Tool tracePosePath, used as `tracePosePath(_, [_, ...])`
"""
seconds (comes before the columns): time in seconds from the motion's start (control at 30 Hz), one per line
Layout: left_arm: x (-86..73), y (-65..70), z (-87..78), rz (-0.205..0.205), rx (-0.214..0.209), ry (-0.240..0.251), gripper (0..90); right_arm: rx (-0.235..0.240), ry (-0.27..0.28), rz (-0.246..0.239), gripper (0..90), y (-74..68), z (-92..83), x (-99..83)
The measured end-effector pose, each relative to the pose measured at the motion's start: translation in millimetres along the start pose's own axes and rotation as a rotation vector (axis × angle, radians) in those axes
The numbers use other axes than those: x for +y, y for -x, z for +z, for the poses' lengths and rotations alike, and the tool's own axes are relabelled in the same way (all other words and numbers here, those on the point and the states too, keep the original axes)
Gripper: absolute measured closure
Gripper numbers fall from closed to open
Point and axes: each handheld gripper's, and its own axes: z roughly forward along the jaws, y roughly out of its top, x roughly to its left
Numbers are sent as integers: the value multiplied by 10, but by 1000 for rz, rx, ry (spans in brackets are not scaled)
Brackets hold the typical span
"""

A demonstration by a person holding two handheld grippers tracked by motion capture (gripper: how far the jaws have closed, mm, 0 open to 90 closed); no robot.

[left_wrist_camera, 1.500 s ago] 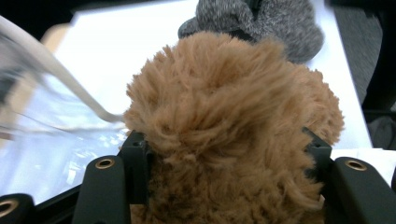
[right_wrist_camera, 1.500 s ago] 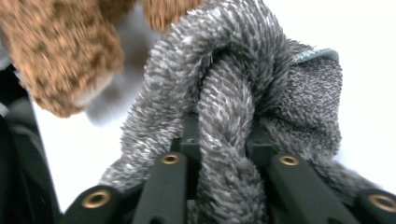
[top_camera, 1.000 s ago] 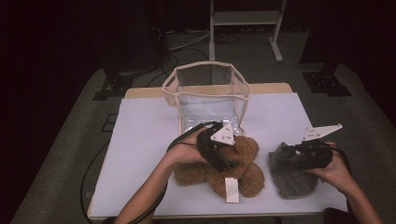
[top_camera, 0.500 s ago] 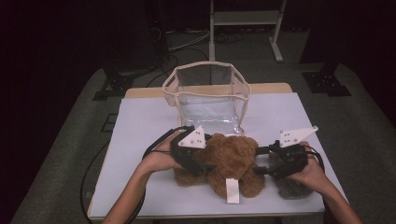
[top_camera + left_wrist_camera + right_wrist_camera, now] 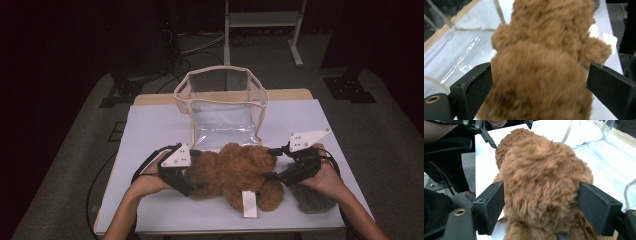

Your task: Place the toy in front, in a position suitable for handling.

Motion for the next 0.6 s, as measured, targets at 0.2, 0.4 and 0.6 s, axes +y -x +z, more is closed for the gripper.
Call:
tracePosePath(0.2, [-208,-55,44,-48,6,-2,29,-12,-24,-24,190,40,127,95])
tracePosePath(0.4, [-347,-109,88,-96,-34,7,19,16,-34,-20,173,119,265,130])
tracePosePath(0.6, [-440,-102,193,-115,-69,-13,0,54,-43,-28,169,120,371,103])
